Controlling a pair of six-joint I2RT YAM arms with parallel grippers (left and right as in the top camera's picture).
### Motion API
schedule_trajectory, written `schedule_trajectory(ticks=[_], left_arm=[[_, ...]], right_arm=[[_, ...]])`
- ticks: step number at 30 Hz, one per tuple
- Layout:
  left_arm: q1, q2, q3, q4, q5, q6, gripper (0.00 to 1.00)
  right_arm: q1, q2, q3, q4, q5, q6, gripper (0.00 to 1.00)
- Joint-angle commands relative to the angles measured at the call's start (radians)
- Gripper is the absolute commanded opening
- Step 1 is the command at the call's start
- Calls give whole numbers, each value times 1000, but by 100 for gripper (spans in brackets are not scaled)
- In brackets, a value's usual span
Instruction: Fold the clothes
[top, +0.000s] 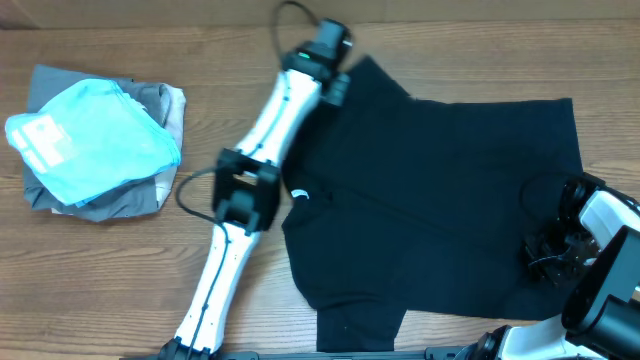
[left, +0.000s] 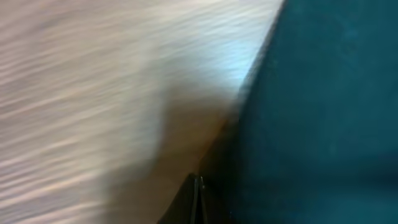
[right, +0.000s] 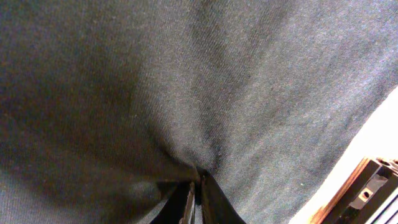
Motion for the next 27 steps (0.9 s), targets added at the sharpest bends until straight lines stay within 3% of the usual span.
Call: schedule_trajectory(ticks=[1, 8, 13, 16, 19, 21, 27], left_arm=[[82, 13, 25, -37, -27, -33, 4], [142, 12, 161, -156, -71, -35, 4], [153, -19, 311, -250, -9, 24, 13], [144, -85, 366, -309, -6, 62, 24], [135, -182, 385, -377, -6, 108, 42], [129, -266, 385, -430, -6, 127, 64], [127, -464, 385, -575, 129, 125, 85]], right_arm=[[-12, 36, -22, 19, 14, 7, 8], [-12, 36, -22, 27, -28, -26, 16], [-12, 14, 19, 23, -137, -122, 23], [-12, -43, 57, 17, -230, -172, 31], [-12, -135, 97, 19, -343, -229, 41], [-12, -211, 123, 20, -414, -257, 49], [-12, -432, 185, 7, -497, -336, 72]])
